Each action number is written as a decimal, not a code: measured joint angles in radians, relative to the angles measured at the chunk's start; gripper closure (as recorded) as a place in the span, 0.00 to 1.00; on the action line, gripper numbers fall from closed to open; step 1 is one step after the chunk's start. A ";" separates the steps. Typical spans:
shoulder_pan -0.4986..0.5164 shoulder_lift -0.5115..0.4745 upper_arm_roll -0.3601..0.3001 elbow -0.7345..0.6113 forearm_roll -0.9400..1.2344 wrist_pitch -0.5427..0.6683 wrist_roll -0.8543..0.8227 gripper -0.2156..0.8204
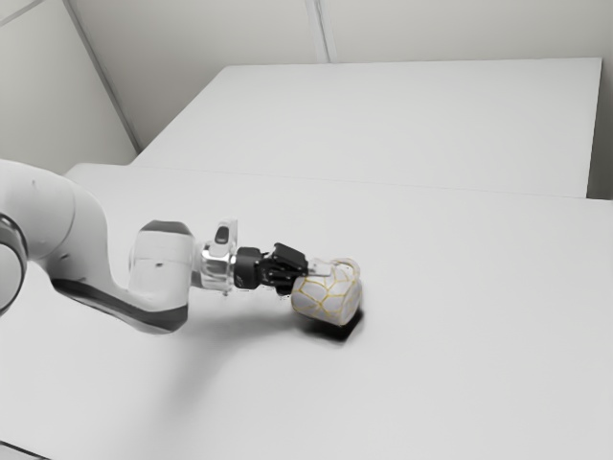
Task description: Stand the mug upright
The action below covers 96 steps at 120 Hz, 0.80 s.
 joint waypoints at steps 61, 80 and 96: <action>-0.028 -0.040 -0.082 0.312 1.280 0.336 -0.294 0.97; -0.040 -0.028 -0.082 0.274 1.430 0.461 -0.466 0.97; -0.053 0.003 -0.082 0.241 1.471 0.524 -0.587 0.97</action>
